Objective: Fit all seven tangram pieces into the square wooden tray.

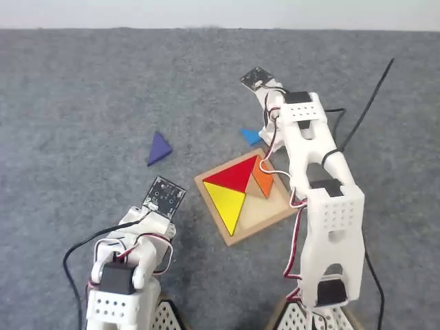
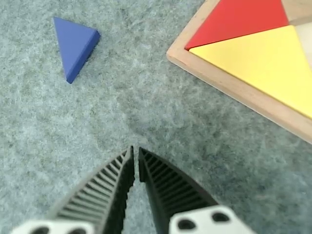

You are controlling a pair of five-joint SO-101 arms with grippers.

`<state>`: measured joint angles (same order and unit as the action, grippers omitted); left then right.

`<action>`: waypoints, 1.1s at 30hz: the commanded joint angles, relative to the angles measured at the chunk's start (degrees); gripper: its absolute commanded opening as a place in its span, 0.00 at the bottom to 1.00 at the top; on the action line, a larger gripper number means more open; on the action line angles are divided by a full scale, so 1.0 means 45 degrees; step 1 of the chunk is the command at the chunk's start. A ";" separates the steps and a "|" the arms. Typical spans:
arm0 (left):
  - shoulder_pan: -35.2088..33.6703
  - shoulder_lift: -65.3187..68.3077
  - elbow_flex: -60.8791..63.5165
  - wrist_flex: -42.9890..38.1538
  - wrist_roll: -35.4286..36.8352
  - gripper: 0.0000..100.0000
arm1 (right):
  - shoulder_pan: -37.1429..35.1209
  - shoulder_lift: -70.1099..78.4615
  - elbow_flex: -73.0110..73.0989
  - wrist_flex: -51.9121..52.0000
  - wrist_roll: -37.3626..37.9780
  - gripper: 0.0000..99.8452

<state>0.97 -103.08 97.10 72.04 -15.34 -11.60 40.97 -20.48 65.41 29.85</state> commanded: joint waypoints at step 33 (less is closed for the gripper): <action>0.0000 -0.0215 -0.0127 -0.0020 -0.0195 0.02 | -0.3175 -0.7101 0.3145 0.3389 -0.0430 0.05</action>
<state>1.05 -103.08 97.10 72.04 -15.34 -24.26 15.12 -7.38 84.66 28.09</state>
